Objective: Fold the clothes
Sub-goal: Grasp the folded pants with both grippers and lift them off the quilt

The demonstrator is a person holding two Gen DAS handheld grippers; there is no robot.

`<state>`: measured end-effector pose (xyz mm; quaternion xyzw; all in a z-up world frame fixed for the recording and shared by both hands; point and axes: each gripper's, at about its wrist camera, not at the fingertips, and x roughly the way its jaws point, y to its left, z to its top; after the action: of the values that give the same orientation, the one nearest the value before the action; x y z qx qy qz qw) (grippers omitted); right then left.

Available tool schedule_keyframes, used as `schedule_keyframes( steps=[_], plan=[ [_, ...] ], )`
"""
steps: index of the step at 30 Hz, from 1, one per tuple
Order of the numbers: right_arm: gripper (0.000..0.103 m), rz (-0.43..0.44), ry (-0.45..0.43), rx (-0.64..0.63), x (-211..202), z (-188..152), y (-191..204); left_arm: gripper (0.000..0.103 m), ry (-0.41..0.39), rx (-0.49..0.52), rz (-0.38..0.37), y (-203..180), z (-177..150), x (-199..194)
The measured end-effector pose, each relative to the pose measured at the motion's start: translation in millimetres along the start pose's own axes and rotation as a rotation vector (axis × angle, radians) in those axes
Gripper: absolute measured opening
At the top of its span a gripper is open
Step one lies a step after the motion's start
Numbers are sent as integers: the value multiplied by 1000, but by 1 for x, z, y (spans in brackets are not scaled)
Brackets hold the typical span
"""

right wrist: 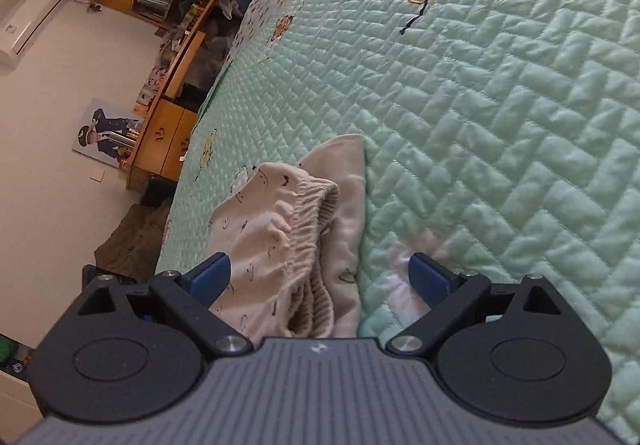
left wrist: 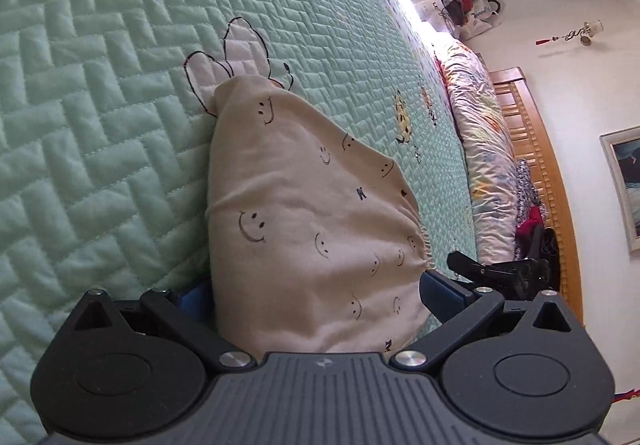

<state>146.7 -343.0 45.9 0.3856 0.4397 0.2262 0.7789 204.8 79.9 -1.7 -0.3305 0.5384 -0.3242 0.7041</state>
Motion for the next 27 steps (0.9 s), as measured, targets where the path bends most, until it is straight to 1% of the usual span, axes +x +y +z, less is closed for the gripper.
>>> schedule_keyframes(
  steps=[3, 6, 7, 8, 9, 10, 11, 12, 13, 14, 16, 18, 23, 27],
  plan=[
    [97, 27, 26, -16, 18, 3, 9, 102, 10, -4, -38, -2, 8, 14],
    [96, 54, 51, -32, 37, 7, 18, 102, 14, 31, -72, -7, 7, 25],
    [90, 60, 59, -40, 42, 8, 21, 102, 10, 42, -79, -8, 6, 29],
    [82, 51, 58, -53, 44, 8, 23, 101, 2, 54, -81, -9, 5, 30],
    [48, 27, 55, -57, 46, 8, 23, 95, -5, 65, -83, -10, 3, 30],
    [26, -9, 50, -46, 49, 7, 20, 89, -13, 77, -84, -11, 2, 31],
    [26, -11, 43, -32, 51, 5, 17, 67, -11, 76, -69, -10, 1, 29],
    [25, -2, 28, -44, 49, 3, 16, 39, -8, 66, -41, -5, 1, 30],
    [24, 0, 17, -56, 48, 1, 17, 29, -5, 47, -25, 1, 1, 30],
    [24, 3, 6, -52, 47, 0, 17, 28, -9, 27, -38, 7, 0, 31],
    [24, 2, -17, -63, 44, -2, 19, 26, -29, 31, -50, 8, -3, 30],
    [24, -10, -38, -87, 42, -5, 24, 25, -43, 68, -20, 0, -3, 29],
    [24, -41, -93, -107, 36, -9, 35, 24, -53, 130, 25, -27, -6, 21],
    [23, -55, -144, -119, 15, -23, 49, 24, -48, 195, 32, -62, -20, 12]
  ],
)
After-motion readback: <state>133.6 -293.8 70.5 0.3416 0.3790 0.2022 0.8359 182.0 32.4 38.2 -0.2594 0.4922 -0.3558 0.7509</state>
